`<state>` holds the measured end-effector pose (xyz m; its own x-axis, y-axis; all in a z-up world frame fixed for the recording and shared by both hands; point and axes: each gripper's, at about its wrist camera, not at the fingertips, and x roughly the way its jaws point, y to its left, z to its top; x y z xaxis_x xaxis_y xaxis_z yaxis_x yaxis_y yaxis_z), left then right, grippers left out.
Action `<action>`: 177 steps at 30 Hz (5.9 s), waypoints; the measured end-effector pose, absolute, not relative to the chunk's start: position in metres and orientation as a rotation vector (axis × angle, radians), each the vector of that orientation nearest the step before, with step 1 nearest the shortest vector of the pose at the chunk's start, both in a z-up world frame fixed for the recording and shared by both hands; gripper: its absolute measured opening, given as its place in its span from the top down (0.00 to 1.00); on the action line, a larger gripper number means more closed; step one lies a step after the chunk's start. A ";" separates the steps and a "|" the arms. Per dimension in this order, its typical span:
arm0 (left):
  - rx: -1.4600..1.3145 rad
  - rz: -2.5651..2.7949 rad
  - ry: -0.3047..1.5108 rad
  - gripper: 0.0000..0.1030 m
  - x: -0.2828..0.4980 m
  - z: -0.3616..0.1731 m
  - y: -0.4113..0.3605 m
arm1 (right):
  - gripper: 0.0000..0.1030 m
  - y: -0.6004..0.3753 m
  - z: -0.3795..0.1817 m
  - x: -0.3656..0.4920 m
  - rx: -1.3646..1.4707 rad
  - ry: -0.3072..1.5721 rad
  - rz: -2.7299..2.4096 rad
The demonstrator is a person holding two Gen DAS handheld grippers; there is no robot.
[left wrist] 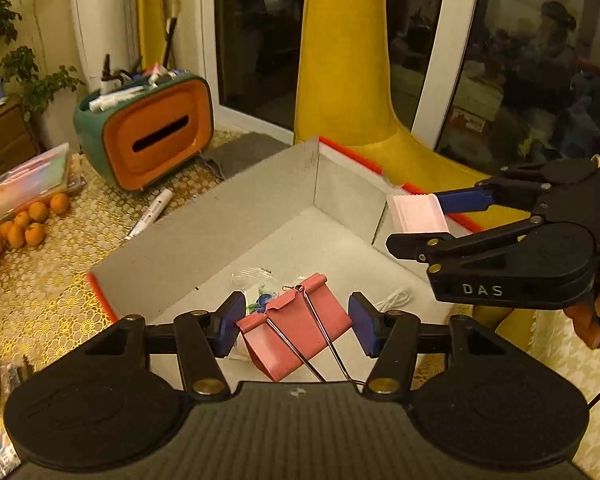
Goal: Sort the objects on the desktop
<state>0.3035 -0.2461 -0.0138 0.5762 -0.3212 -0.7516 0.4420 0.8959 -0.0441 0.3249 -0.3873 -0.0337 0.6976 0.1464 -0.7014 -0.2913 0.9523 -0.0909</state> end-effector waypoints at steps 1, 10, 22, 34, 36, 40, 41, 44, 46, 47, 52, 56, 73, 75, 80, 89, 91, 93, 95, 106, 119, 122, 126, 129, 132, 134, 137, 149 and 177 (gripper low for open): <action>0.155 -0.455 0.857 0.45 0.308 -0.018 -0.248 | 0.48 -0.386 -0.039 0.330 -0.214 0.774 0.243; 0.203 -0.501 0.921 0.46 0.329 -0.049 -0.265 | 0.49 -0.378 -0.079 0.356 -0.304 0.906 0.305; 0.225 -0.513 0.973 0.48 0.335 -0.072 -0.264 | 0.48 -0.357 -0.101 0.367 -0.485 0.974 0.368; 0.199 -0.516 0.970 0.48 0.332 -0.072 -0.255 | 0.39 -0.355 -0.102 0.369 -0.483 0.984 0.384; 0.186 -0.519 0.965 0.48 0.328 -0.068 -0.252 | 0.39 -0.356 -0.097 0.367 -0.475 0.972 0.381; 0.172 -0.522 0.944 0.48 0.321 -0.058 -0.247 | 0.39 -0.360 -0.083 0.359 -0.445 0.949 0.382; 0.166 -0.520 0.936 0.48 0.319 -0.054 -0.245 | 0.39 -0.361 -0.079 0.356 -0.440 0.943 0.383; 0.143 -0.514 0.918 0.47 0.312 -0.043 -0.239 | 0.39 -0.362 -0.070 0.346 -0.428 0.923 0.381; 0.141 -0.506 0.899 0.47 0.306 -0.036 -0.236 | 0.39 -0.365 -0.064 0.340 -0.407 0.913 0.379; 0.139 -0.503 0.890 0.47 0.303 -0.032 -0.234 | 0.39 -0.365 -0.061 0.338 -0.397 0.909 0.383; 0.129 -0.501 0.856 0.47 0.289 -0.018 -0.226 | 0.37 -0.367 -0.051 0.323 -0.352 0.885 0.380; 0.119 -0.495 0.835 0.47 0.277 -0.010 -0.219 | 0.34 -0.367 -0.042 0.310 -0.313 0.867 0.387; 0.086 -0.451 0.732 0.44 0.215 0.018 -0.166 | 0.24 -0.343 -0.019 0.256 -0.245 0.800 0.455; 0.083 -0.437 0.720 0.43 0.207 0.021 -0.157 | 0.23 -0.338 -0.015 0.249 -0.243 0.789 0.467; 0.039 -0.402 0.711 0.40 0.190 0.027 -0.130 | 0.21 -0.320 -0.009 0.229 -0.259 0.763 0.491; -0.011 -0.348 0.692 0.34 0.160 0.032 -0.081 | 0.15 -0.278 -0.001 0.194 -0.257 0.712 0.571; -0.022 -0.333 0.687 0.32 0.155 0.032 -0.070 | 0.12 -0.268 0.000 0.188 -0.250 0.706 0.589; -0.031 -0.314 0.684 0.30 0.149 0.033 -0.058 | 0.10 -0.257 -0.001 0.182 -0.251 0.698 0.601; -0.045 -0.294 0.682 0.25 0.144 0.032 -0.045 | 0.07 -0.247 -0.002 0.177 -0.250 0.694 0.612; -0.087 -0.197 0.693 0.13 0.125 0.017 0.021 | 0.05 -0.190 -0.013 0.148 -0.271 0.665 0.654; -0.108 -0.112 0.710 0.00 0.127 -0.011 0.084 | 0.03 -0.136 -0.033 0.147 -0.291 0.666 0.688; -0.090 -0.093 0.717 0.00 0.134 -0.020 0.092 | 0.03 -0.124 -0.041 0.151 -0.296 0.677 0.694; -0.062 -0.065 0.722 0.00 0.145 -0.035 0.100 | 0.03 -0.109 -0.053 0.157 -0.307 0.689 0.705; -0.045 -0.029 0.738 0.00 0.153 -0.048 0.107 | 0.01 -0.097 -0.062 0.161 -0.331 0.687 0.720; -0.056 -0.016 0.760 0.00 0.160 -0.058 0.117 | 0.01 -0.086 -0.072 0.168 -0.337 0.714 0.720; -0.069 0.002 0.768 0.00 0.163 -0.063 0.124 | 0.01 -0.080 -0.076 0.175 -0.322 0.732 0.710; -0.084 0.006 0.780 0.00 0.169 -0.066 0.131 | 0.01 -0.071 -0.074 0.188 -0.273 0.752 0.663; -0.044 0.013 0.798 0.00 0.192 -0.076 0.139 | 0.01 -0.049 -0.096 0.229 -0.067 0.904 0.432; 0.023 0.042 0.867 0.08 0.220 -0.123 0.135 | 0.24 -0.034 -0.128 0.218 -0.096 1.010 0.402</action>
<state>0.2204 0.1347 -0.1230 0.6465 0.0466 -0.7615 -0.0277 0.9989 0.0376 0.2184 -0.0342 -0.1283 0.4656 0.2829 -0.8386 -0.3708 0.9227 0.1054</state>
